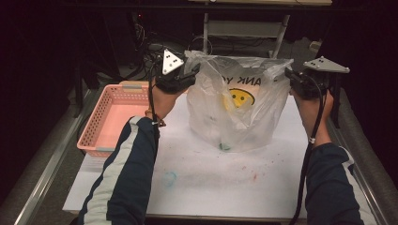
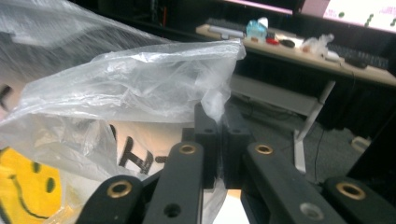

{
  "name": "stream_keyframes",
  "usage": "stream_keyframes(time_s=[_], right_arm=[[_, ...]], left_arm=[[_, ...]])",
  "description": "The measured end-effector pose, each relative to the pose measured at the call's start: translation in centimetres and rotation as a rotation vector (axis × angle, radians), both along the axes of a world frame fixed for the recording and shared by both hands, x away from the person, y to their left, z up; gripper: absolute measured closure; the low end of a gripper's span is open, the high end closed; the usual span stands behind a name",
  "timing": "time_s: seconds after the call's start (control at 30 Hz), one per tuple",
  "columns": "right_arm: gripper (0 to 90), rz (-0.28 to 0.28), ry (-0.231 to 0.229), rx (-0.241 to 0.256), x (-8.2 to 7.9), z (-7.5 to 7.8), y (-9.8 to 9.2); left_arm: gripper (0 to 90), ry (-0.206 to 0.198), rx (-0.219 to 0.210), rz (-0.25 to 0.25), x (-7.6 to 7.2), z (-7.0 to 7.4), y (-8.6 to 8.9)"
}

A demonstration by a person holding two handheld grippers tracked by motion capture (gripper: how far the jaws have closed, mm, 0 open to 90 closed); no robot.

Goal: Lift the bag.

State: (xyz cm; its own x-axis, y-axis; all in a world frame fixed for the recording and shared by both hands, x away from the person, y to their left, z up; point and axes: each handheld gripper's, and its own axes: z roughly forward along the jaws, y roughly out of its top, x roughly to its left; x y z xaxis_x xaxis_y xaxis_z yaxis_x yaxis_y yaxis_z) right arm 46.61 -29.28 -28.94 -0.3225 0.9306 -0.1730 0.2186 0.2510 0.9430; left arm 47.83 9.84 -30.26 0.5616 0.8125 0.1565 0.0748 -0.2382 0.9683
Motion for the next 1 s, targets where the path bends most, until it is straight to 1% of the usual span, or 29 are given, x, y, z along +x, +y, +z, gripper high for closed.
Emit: stream_keyframes(time_s=[0.03,0.13,0.2,0.23,0.27,0.33,0.4,0.43,0.47,0.5,0.53,0.6,0.67,0.73,0.77,0.87,0.93,1.0], right_arm=[[86.3,-0.006,0.006,-0.01,0.2,-0.3,-0.1],[84.9,-0.029,0.042,-0.008,0.9,-1.5,-0.6],[82.1,-0.038,0.056,-0.013,1.2,-2.1,-0.8],[81.6,-0.044,0.067,-0.018,1.4,-2.4,-0.9],[80.2,-0.053,0.079,-0.023,1.6,-2.8,-1.0],[74.4,-0.051,0.098,-0.018,1.8,-3.3,-1.2],[71.0,-0.052,0.118,-0.019,2.0,-3.9,-1.3],[64.8,-0.046,0.127,-0.014,2.0,-4.3,-1.4],[60.0,-0.043,0.127,-0.015,2.0,-4.5,-1.3],[58.8,-0.034,0.123,-0.018,2.0,-4.8,-1.3],[55.8,-0.017,0.118,-0.015,1.9,-5.1,-1.3],[49.4,-0.007,0.118,-0.02,1.8,-5.5,-1.1],[46.8,0.005,0.106,-0.01,1.5,-5.6,-0.9],[43.3,0.022,0.096,-0.005,1.3,-5.4,-0.9],[42.8,0.029,0.083,-0.005,1.0,-5.1,-0.8],[42.1,0.044,0.05,-0.005,0.4,-4.5,-0.6],[41.6,0.055,0.039,0.0,0.0,-4.2,-0.4],[40.9,0.066,0.027,-0.004,-0.4,-3.9,-0.2]], left_arm=[[39.7,0.01,0.014,0.001,0.1,-0.4,-0.2],[39.7,0.029,0.053,0.011,0.4,-1.6,-0.6],[39.9,0.047,0.065,0.014,0.7,-2.3,-0.9],[39.9,0.055,0.08,0.019,0.9,-2.7,-1.1],[41.2,0.056,0.092,0.022,1.0,-3.0,-1.2],[41.5,0.075,0.114,0.023,1.3,-3.6,-1.5],[41.5,0.083,0.134,0.027,1.6,-4.2,-1.8],[41.5,0.087,0.138,0.029,1.6,-4.4,-1.9],[41.5,0.096,0.144,0.032,1.7,-4.7,-2.0],[41.5,0.099,0.156,0.038,1.8,-4.9,-2.1],[41.5,0.103,0.163,0.039,1.9,-5.1,-2.2],[41.5,0.108,0.165,0.045,2.0,-5.4,-2.2],[41.5,0.112,0.171,0.046,2.1,-5.4,-2.1],[41.4,0.098,0.158,0.058,2.0,-5.2,-2.0],[41.2,0.09,0.154,0.062,1.9,-5.0,-1.9],[34.3,0.066,0.147,0.074,1.7,-4.0,-1.5],[32.0,0.049,0.121,0.069,1.2,-3.0,-0.8],[28.4,0.031,0.105,0.064,0.7,-2.1,-0.3]])
